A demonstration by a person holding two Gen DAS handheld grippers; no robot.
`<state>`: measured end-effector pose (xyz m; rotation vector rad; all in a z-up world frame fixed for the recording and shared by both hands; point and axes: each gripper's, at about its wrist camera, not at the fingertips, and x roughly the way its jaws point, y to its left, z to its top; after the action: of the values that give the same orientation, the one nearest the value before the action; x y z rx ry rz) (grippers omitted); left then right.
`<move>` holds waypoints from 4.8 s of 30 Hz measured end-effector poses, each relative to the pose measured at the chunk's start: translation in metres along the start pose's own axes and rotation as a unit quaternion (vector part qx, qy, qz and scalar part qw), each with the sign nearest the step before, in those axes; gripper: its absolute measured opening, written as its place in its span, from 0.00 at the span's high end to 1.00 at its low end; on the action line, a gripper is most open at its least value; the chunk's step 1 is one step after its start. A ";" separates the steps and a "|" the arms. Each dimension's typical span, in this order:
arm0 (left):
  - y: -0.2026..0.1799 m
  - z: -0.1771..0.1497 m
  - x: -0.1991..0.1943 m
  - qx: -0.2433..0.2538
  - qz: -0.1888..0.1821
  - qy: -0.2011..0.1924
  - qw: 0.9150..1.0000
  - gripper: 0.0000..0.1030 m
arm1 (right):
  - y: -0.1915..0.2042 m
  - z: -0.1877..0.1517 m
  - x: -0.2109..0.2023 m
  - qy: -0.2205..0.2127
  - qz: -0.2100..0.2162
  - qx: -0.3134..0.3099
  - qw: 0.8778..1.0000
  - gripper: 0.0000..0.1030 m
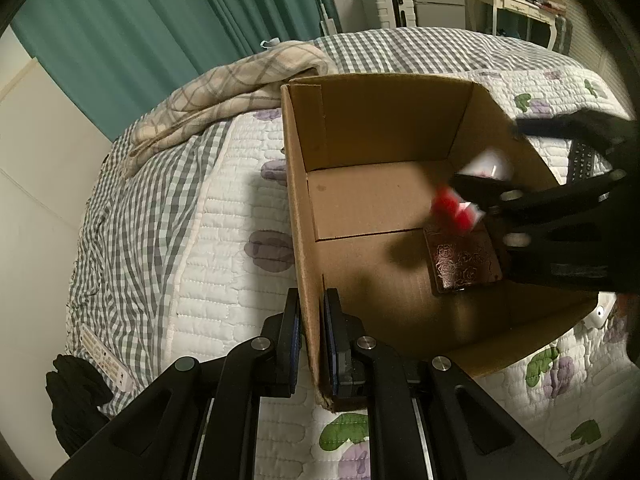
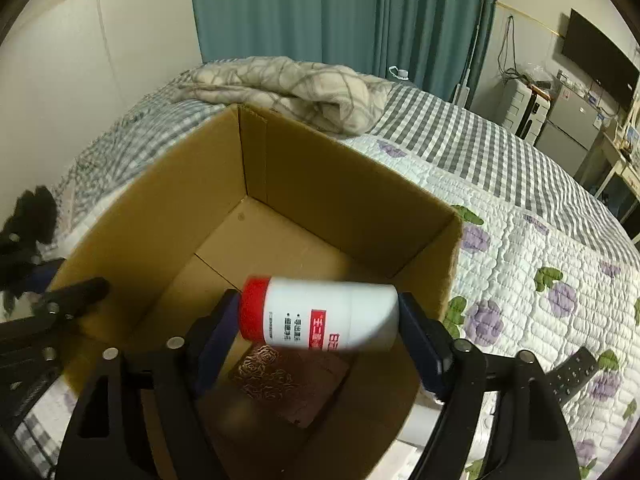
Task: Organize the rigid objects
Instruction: 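Carry the white bottle into the box and release it with the right tool, then grasp the light-blue earbud case with the right tool, then lower the earbud case onto the tin case in the box and release, then grasp the white plastic tray by its edge with the right tool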
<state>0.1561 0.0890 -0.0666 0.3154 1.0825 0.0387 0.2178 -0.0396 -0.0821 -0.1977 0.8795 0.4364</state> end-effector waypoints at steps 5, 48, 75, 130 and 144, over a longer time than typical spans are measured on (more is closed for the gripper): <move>0.000 0.002 0.001 -0.005 -0.002 0.005 1.000 0.90 | -0.026 0.008 -0.053 -0.044 -0.035 0.013 0.998 0.04; -0.002 0.003 0.001 0.002 0.007 0.014 1.000 0.90 | -0.163 -0.144 0.006 0.156 -0.172 -0.037 0.972 0.26; -0.002 0.003 0.002 0.003 0.009 0.015 1.000 0.90 | -0.156 -0.109 -0.070 0.077 -0.169 -0.037 0.982 0.45; -0.004 0.004 0.003 -0.001 0.001 0.014 1.000 0.90 | -0.097 -0.055 -0.122 -0.018 -0.078 0.010 0.997 0.04; -0.002 0.004 0.003 0.002 0.003 0.015 1.000 0.90 | -0.133 -0.167 -0.049 0.159 -0.042 0.070 0.984 0.12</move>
<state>0.1609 0.0863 -0.0683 0.3219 1.1120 0.0466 0.1327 -0.2302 -0.1499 -0.1760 1.2070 0.2659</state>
